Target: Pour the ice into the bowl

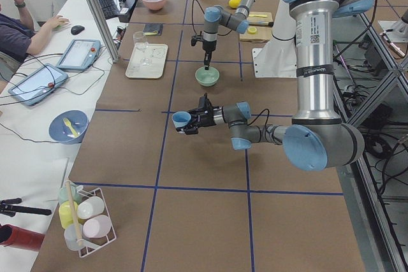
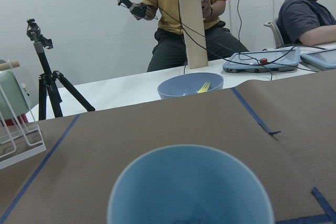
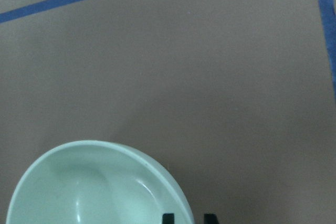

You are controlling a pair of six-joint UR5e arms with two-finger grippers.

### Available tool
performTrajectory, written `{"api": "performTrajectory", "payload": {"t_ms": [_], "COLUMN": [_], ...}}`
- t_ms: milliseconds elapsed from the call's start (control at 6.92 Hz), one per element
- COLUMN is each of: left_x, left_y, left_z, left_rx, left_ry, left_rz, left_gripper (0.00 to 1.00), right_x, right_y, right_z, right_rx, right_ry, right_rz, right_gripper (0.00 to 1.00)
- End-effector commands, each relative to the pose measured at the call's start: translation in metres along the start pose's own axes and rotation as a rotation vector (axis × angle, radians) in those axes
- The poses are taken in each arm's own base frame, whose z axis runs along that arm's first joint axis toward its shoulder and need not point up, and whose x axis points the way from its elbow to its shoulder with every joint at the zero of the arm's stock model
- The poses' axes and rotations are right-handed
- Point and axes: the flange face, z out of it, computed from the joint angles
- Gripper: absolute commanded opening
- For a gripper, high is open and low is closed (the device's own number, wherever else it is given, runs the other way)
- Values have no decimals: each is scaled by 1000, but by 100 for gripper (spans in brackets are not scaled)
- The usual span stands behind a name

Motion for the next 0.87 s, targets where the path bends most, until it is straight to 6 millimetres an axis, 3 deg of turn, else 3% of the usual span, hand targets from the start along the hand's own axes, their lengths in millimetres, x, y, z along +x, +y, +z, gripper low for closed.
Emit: {"api": "performTrajectory", "payload": {"t_ms": [0,289,433,578,722], "left_x": [22,42,46,46,60], "left_y": [-30,-42,-44,-45,-45], "left_z": [-8,-16,-18,-17,-12], "left_rx": [27,-9,5,11,-10], "left_ry": [43,130,136,131,113], "left_rz": [-24,120,272,310,371], "left_gripper": [0,0,0,0,0], "right_x": [2,-9,-8,5,41], "right_y": [-5,-26,-35,-53,-67], "right_z": [9,-19,-33,-55,-72], "right_rx": [16,23,-2,-49,-61], "right_ry": [-23,-65,-80,-99,-110], "right_rz": [12,31,39,51,64], "right_gripper": [96,99,100,100,100]}}
